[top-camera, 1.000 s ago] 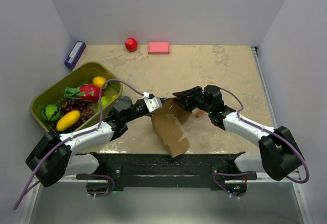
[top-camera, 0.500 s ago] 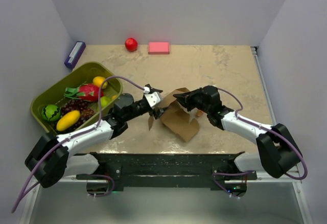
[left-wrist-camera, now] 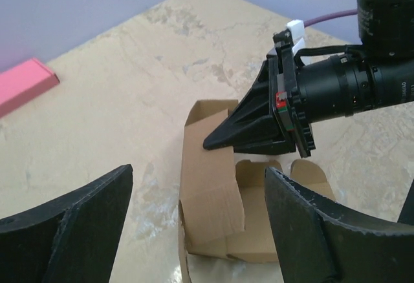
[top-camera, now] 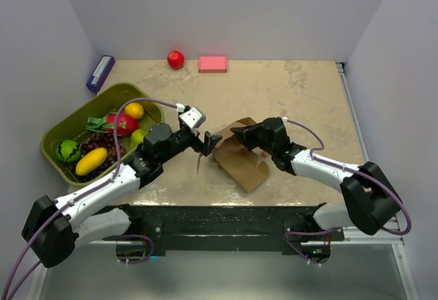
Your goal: Fold the paper box
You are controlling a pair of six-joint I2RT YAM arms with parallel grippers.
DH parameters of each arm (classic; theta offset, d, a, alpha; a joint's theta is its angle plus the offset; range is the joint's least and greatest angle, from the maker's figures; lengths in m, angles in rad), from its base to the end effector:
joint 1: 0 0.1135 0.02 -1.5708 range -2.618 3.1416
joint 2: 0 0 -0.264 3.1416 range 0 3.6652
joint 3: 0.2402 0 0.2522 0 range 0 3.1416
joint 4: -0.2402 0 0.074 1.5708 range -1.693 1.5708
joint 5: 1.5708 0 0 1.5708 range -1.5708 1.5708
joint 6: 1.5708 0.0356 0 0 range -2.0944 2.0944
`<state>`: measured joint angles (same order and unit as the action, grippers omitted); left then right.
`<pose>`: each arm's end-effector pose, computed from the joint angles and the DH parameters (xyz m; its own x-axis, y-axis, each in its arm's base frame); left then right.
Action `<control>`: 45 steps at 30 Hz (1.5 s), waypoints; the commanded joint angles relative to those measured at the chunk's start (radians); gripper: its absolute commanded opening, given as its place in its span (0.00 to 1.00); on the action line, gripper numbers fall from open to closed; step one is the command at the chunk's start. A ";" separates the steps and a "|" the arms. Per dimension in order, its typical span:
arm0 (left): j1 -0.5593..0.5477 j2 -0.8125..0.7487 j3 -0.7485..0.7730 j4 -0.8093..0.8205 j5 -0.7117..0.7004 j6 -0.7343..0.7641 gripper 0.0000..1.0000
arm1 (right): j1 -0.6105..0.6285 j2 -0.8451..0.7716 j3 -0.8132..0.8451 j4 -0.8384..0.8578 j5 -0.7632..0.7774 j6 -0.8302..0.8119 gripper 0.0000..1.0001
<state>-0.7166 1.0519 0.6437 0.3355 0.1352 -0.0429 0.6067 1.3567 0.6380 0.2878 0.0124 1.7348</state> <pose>0.1829 -0.1657 0.2926 -0.0870 0.0194 -0.9960 0.7492 0.6603 -0.0525 0.2363 0.1635 0.2096 -0.4973 0.8557 0.1432 0.4301 0.0998 0.8972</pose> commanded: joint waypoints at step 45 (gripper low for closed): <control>0.124 0.284 0.155 -0.365 0.159 0.014 0.00 | 0.033 -0.192 0.074 -0.127 0.216 -0.694 0.69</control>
<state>-0.6056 1.3197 0.7723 -0.0647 0.2737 -0.0158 0.6270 1.2228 0.6453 0.1921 0.1768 1.3632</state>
